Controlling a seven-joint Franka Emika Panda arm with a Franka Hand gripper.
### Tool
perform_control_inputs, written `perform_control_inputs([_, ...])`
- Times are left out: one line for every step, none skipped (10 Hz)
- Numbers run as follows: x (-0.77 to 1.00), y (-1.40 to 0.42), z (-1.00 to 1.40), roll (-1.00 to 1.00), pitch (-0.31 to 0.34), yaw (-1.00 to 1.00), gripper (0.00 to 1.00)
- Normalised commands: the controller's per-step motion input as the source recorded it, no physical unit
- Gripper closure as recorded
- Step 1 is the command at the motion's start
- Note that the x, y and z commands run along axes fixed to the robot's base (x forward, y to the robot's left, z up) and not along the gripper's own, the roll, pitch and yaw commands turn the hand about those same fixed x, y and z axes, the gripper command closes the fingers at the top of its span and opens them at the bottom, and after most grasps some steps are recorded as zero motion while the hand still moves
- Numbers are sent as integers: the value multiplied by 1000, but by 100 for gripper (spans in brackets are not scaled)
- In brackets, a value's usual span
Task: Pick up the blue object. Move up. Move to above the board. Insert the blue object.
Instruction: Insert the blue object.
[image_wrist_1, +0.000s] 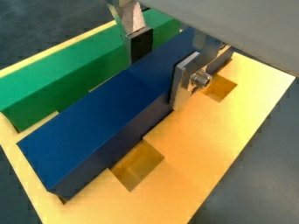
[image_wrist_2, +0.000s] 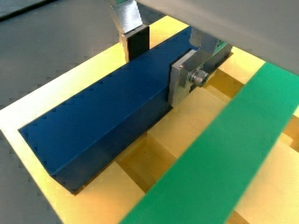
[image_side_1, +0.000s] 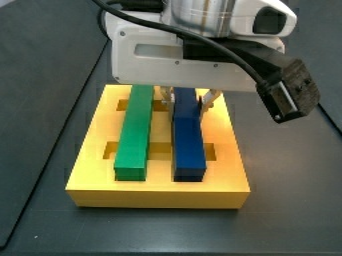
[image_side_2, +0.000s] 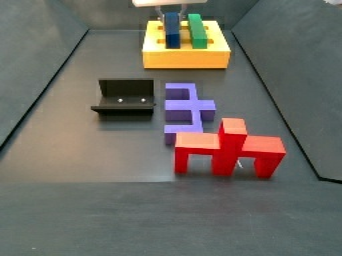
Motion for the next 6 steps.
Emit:
perform_control_inputs([206, -66, -151, 70, 0, 0, 100])
perform_control_inputs([109, -77, -151, 66, 0, 0, 100])
perform_control_inputs([86, -103, -169, 39, 0, 0, 100])
perform_control_inputs([31, 0, 0, 0, 0, 0, 100])
perform_control_inputs([0, 0, 0, 4, 0, 0, 100])
perform_control_inputs([0, 0, 0, 0, 0, 0, 100])
